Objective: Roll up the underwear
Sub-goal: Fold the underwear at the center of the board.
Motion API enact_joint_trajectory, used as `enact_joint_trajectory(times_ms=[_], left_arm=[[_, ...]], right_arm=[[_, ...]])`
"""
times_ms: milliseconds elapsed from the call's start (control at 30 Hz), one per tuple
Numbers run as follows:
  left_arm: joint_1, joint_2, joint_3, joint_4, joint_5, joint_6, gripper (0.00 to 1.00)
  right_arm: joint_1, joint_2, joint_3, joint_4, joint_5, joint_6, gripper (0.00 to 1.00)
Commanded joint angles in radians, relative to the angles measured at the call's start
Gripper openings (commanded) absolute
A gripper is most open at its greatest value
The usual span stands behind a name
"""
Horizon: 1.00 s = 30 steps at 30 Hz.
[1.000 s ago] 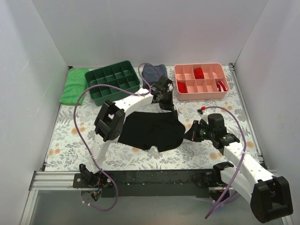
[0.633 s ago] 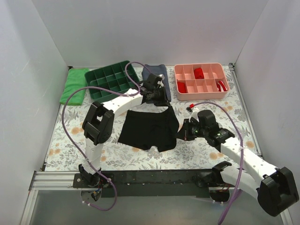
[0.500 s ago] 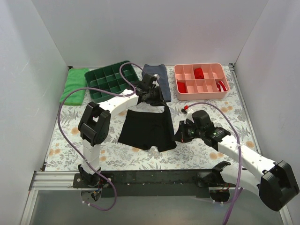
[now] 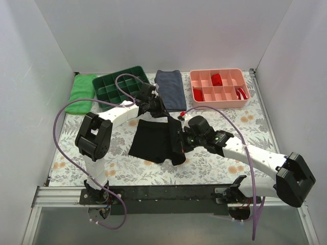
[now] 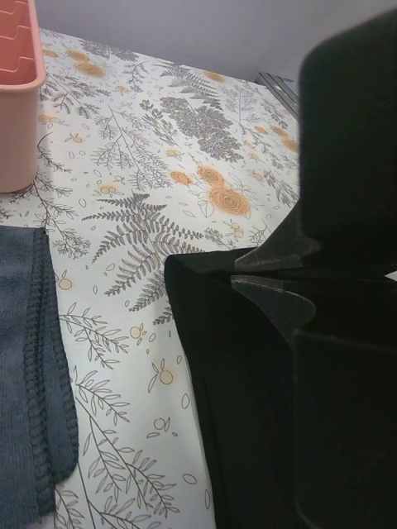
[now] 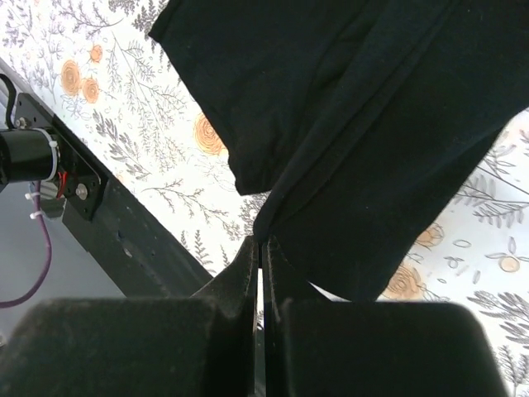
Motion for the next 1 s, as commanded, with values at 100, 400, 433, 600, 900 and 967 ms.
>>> enact_joint_trajectory(times_ms=[100,400,433,600,900,967], left_arm=[[0.059,-0.14,-0.064,0.058,0.042,0.023,0.0],[0.14,-0.218,-0.182,0.096,0.082,0.042,0.0],[0.148,-0.22,-0.192,0.099,0.095,0.046,0.0],[0.186,-0.235,-0.222,0.107,0.12,0.053,0.0],[0.254,-0.249,-0.253,0.108,0.155,0.077,0.0],[0.268,-0.247,-0.261,0.107,0.163,0.085,0.0]], right_arm=[[0.077,0.11,0.133,0.045,0.069,0.047,0.01],[0.149,0.258,0.257,0.07,0.095,0.073,0.01],[0.154,0.282,0.27,0.068,0.098,0.075,0.01],[0.183,0.357,0.362,0.042,0.109,0.062,0.01],[0.207,0.454,0.471,0.016,0.103,0.047,0.01],[0.209,0.489,0.498,0.007,0.1,0.047,0.01]])
